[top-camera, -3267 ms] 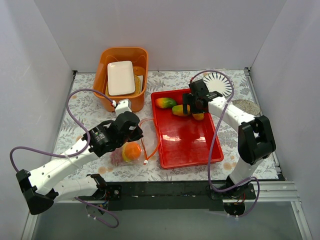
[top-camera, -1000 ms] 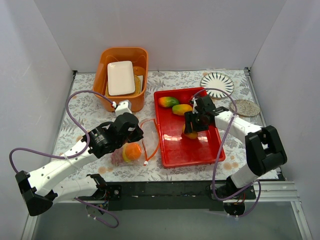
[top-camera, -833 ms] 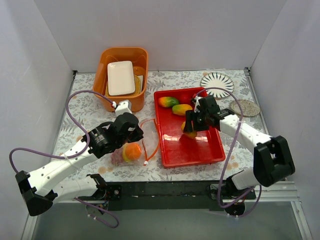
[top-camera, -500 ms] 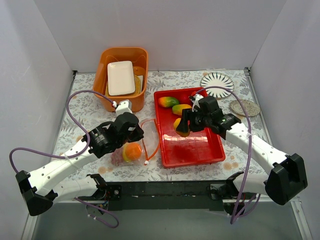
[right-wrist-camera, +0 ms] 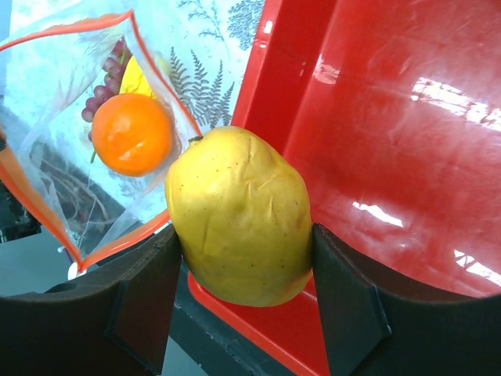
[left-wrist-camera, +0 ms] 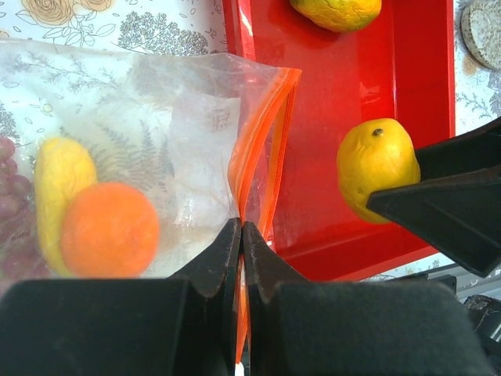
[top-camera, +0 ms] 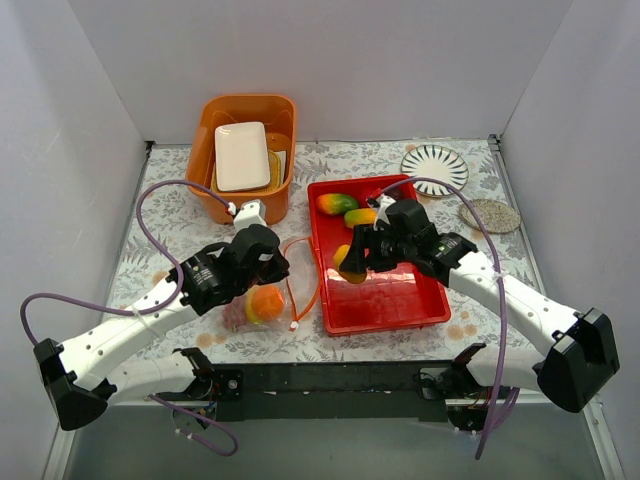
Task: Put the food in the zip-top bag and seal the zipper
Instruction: Place the fake fruit in the zipper food storage bag.
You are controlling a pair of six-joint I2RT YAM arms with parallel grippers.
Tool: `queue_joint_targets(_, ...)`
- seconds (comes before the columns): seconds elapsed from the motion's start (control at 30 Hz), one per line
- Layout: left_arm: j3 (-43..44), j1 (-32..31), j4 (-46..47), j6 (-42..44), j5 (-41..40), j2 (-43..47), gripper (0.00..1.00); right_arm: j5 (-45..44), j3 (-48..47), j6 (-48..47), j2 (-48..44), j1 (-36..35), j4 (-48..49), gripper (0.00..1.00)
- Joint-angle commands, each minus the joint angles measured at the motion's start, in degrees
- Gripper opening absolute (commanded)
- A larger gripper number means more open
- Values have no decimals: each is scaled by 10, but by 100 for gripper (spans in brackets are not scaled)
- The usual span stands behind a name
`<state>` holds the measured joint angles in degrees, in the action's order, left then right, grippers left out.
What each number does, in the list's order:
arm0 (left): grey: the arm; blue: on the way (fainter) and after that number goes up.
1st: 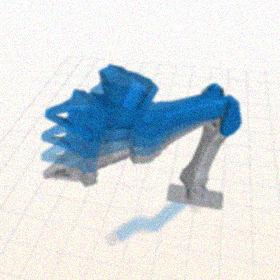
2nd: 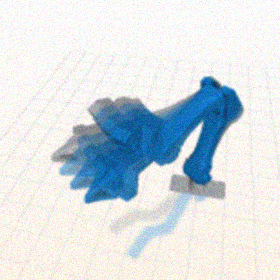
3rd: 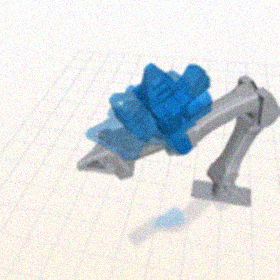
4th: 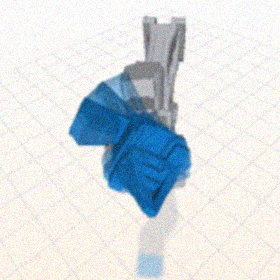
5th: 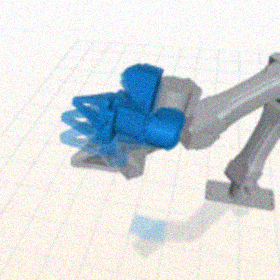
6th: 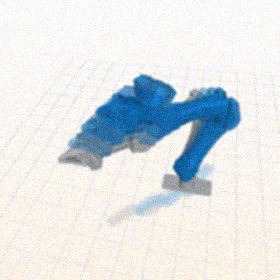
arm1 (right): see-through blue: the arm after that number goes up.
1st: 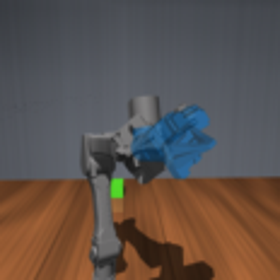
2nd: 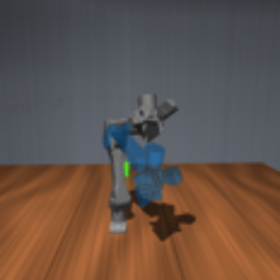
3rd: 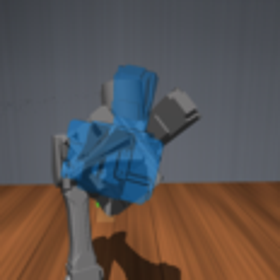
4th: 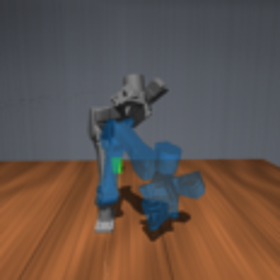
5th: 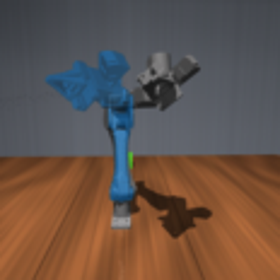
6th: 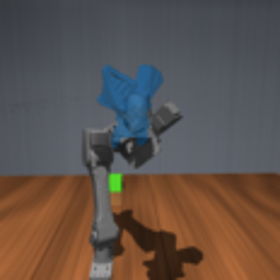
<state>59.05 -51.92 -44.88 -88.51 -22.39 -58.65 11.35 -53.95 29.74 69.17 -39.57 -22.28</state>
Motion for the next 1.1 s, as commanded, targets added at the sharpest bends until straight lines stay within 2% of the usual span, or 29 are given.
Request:
queue_joint_targets(0.0, -2, 2, 9, 2, 0, 12, 0, 7, -35, 17, 7, -18, 27, 37)
queue_joint_targets(0.53, -7, 2, 15, 2, 2, 14, 0, 8, -62, 55, 44, -83, 68, 37)
queue_joint_targets(0.97, -9, 3, 23, -3, 15, 19, 0, -5, -135, 59, 155, -140, 95, 37)
queue_joint_targets(1.07, -7, 2, 23, -3, 16, 21, 0, -11, -155, 57, 177, -143, 102, 50)
